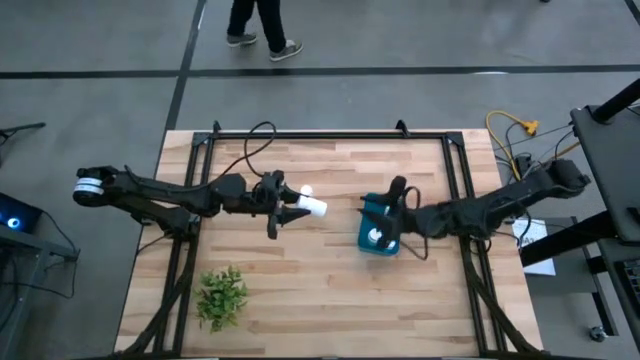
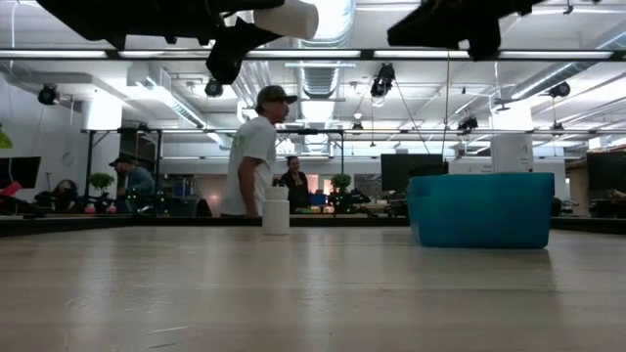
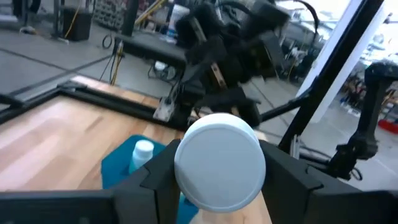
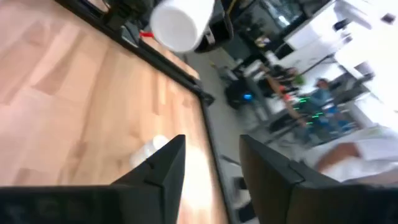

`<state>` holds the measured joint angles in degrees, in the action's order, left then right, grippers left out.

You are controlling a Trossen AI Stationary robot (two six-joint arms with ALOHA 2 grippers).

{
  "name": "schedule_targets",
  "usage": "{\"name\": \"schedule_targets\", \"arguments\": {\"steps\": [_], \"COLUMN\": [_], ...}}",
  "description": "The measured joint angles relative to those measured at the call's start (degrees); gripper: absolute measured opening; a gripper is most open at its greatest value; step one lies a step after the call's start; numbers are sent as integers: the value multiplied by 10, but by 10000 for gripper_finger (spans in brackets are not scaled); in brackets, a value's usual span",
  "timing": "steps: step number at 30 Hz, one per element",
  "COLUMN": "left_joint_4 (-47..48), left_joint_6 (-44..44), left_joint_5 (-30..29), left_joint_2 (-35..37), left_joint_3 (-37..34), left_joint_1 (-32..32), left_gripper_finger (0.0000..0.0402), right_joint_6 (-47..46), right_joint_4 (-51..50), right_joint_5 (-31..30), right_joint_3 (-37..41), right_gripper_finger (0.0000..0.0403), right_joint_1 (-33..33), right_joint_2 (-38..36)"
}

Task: Pick and place pill bottles into a basket
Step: Put the white medicine bottle into the blue bin

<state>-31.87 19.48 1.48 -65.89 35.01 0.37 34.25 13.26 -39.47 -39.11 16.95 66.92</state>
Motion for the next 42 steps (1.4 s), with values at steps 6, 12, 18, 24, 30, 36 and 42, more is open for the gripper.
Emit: {"name": "schedule_targets", "arguments": {"steps": [6, 12, 18, 24, 30, 36, 42], "left_joint_4": [-85, -104, -136, -215, -280, -346, -374], "left_joint_6": [20, 28, 32, 56, 73, 87, 102], "left_joint_5": [29, 43, 45, 89, 115, 120, 129], "left_joint_2": [0, -3, -16, -55, -102, -143, -173], "left_joint_3": [-26, -32, -32, -32, -29, -29, -21], "left_joint_1": [0, 0, 0, 0, 0, 0, 0], "left_gripper_finger": [160, 160, 160, 160, 160, 160, 160], "right_joint_6": [40, 54, 66, 77, 86, 89, 86], "right_joint_4": [5, 2, 1, 6, 8, 8, 11], "right_joint_5": [-40, -49, -86, -89, -114, -117, -110], "right_joint_3": [-67, -102, -128, -157, -188, -211, -214], "right_gripper_finger": [207, 273, 313, 324, 324, 324, 324], "right_joint_1": [37, 49, 57, 68, 80, 84, 87], "right_joint_2": [67, 100, 122, 148, 176, 193, 195]}}
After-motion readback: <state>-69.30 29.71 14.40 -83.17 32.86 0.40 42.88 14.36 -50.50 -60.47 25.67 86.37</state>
